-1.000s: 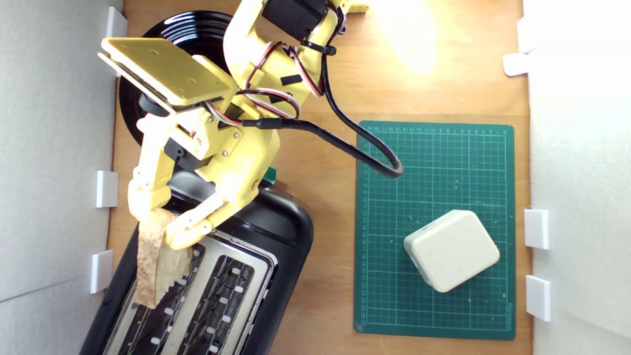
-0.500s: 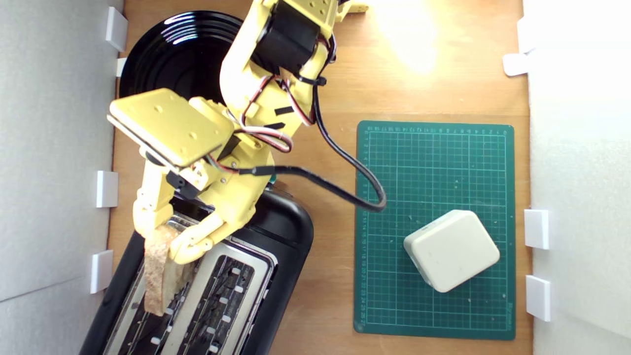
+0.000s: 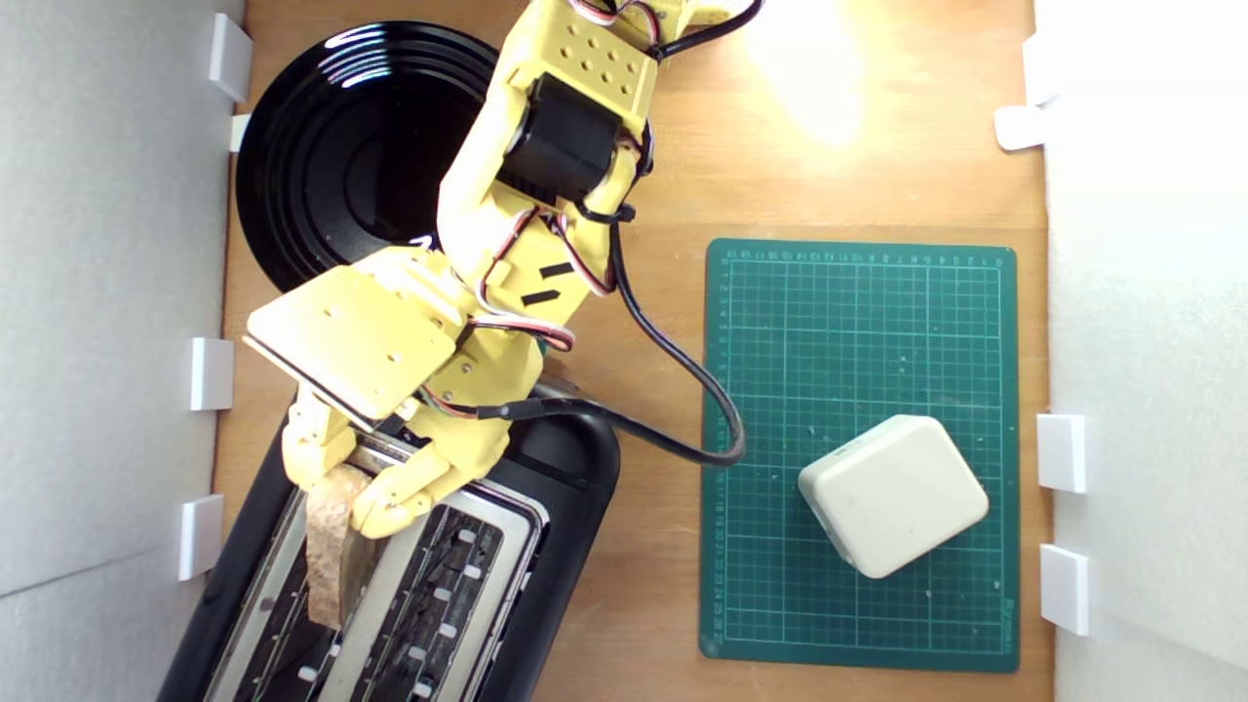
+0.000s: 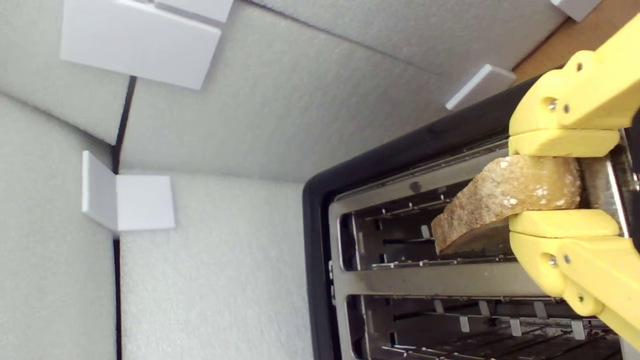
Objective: Pick bread and place in toaster
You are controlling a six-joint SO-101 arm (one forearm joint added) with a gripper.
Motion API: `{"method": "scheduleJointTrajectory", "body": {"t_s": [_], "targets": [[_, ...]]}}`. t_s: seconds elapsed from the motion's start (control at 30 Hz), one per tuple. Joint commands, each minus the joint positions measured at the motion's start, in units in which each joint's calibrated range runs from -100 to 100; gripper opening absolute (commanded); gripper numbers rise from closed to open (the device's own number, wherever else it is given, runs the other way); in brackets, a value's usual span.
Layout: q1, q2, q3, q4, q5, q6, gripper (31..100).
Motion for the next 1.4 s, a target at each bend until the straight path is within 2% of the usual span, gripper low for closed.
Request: {"method": "scheduleJointTrajectory", "body": {"t_s": [0.0,0.37,0.53,0.67,0.87,1.0,1.2,1.23,1.37], "targets": [[0.4,-1.1,-3.0,-0.4,-2.0,0.0,58.6],[0.3,-1.0,-2.9,-0.5,-2.0,0.1,60.6],[0.4,-1.1,-2.9,-0.5,-2.0,0.4,74.3],[0.4,-1.4,-2.9,-0.5,-2.0,0.4,79.5],[0.1,-3.3,-3.0,-0.5,-4.1,0.5,79.4],[-0.1,-9.6,-3.0,-0.5,-8.7,0.6,79.2],[-0.5,-17.9,-2.6,-0.6,-9.0,1.2,79.1],[-0.5,-19.4,-2.6,-1.5,-9.0,1.6,79.1],[-0.5,-24.9,-2.0,-9.2,-8.8,1.4,79.1]]}}
